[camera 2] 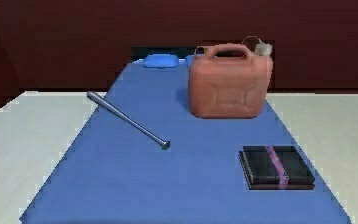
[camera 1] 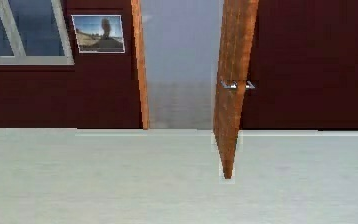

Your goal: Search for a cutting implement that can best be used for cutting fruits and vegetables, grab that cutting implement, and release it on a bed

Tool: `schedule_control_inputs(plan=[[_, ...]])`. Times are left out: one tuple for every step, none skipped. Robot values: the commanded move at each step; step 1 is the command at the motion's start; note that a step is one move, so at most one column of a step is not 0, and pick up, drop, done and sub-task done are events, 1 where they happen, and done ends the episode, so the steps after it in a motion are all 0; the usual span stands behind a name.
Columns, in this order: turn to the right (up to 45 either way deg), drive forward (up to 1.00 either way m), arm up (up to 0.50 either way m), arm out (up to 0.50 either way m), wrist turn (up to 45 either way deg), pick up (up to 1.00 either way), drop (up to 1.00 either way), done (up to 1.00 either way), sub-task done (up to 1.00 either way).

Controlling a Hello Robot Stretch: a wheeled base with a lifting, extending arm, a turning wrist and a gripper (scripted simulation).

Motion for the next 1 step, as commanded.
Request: schedule_control_inputs(plan=[[0.0, 1.00, 0.00, 0.00, 0.0, 0.00, 0.00, 0.00, 0.00]])
